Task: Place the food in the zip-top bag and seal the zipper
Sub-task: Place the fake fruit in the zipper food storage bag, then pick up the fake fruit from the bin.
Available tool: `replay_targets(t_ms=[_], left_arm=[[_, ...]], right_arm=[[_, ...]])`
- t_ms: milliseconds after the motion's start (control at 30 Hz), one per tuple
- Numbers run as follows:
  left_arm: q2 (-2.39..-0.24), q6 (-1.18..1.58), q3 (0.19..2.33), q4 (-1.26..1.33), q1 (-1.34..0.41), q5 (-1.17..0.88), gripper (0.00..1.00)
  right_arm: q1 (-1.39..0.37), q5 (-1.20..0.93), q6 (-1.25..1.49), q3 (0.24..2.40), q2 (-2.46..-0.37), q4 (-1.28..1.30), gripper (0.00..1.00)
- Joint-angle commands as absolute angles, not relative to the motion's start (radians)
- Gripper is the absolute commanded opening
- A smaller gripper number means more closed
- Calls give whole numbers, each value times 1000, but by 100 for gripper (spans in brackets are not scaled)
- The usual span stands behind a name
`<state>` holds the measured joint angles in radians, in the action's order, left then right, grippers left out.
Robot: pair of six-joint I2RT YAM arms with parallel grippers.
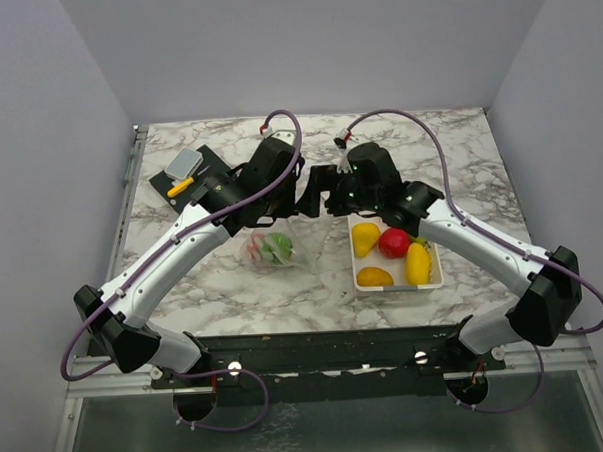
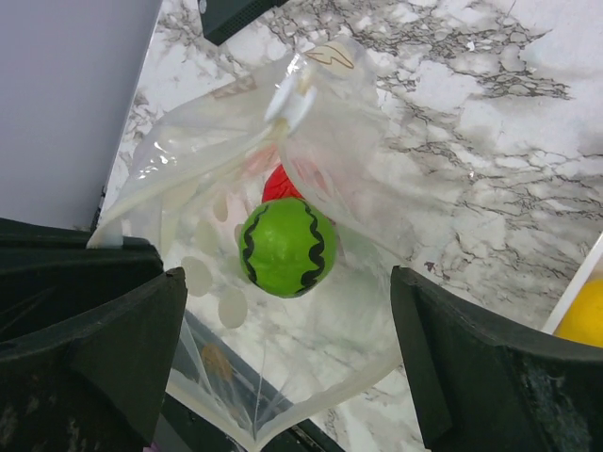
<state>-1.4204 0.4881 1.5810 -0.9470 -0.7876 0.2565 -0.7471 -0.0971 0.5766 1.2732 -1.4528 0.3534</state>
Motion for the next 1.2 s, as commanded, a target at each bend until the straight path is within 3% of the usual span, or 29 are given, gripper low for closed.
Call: replay_targets(t_ms=[0, 1167], left_arm=[[-1426, 485, 1600, -930, -787, 284, 0], [-1408, 463, 1541, -902, -779, 274, 0]], right_arm=[[-753, -76, 577, 1276, -1406, 383, 94], [-703, 391, 635, 1124, -1180, 821, 93]])
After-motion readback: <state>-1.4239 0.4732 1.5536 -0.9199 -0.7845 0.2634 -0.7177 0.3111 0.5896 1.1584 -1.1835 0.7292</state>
